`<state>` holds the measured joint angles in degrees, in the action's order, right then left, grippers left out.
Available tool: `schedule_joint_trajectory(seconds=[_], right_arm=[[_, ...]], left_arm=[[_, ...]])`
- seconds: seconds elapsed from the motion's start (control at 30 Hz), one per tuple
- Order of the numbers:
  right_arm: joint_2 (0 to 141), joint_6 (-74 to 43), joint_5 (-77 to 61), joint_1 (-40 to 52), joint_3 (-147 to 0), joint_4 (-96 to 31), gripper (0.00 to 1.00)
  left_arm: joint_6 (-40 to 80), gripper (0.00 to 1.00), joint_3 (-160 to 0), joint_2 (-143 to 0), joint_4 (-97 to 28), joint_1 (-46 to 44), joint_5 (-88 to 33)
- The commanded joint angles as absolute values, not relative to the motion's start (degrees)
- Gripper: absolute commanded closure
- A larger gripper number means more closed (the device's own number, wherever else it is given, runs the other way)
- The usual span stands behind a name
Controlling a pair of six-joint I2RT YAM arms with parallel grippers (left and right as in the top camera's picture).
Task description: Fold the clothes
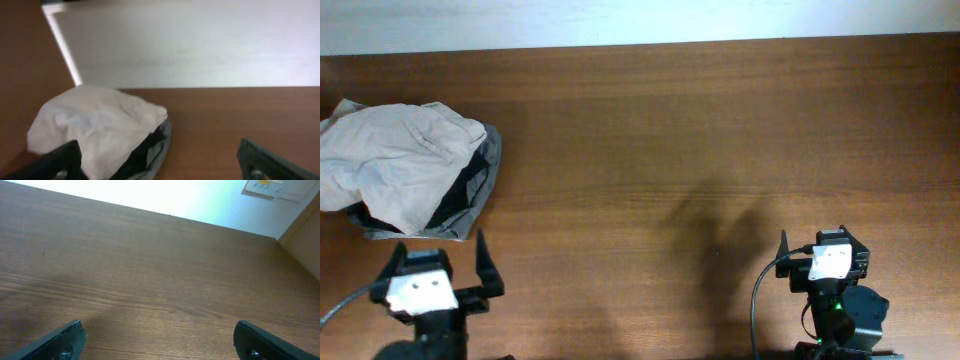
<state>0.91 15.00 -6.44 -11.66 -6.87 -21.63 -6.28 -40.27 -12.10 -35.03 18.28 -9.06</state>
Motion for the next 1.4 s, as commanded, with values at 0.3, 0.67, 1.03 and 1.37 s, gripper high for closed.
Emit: schedule_joint_trajectory(seconds=[0.3,0.67,1.03,1.37], right_arm=[[0.51,14.76,-5.72,-12.08,-6.44,-21.61,0.01],[0.51,14.76,-5.72,-12.08,-6.44,-21.61,0.01],[0.51,14.76,-5.72,-12.08,-6.44,-21.61,0.01],[0.51,14.76,-5.72,-12.08,-6.44,-21.61,0.01]], left_arm=[[-7.03,0.01,-26.48,-0.36,-33.30,8.64,-6.50],[-7.44,0.01,-15.75,-0.34,-28.03,5.39,-1.15],[-7.42,0.01,-7.73,-0.34,-27.35,5.39,-1.06],[-7.42,0.01,-7.77,-0.34,-27.35,5.41,-0.60]])
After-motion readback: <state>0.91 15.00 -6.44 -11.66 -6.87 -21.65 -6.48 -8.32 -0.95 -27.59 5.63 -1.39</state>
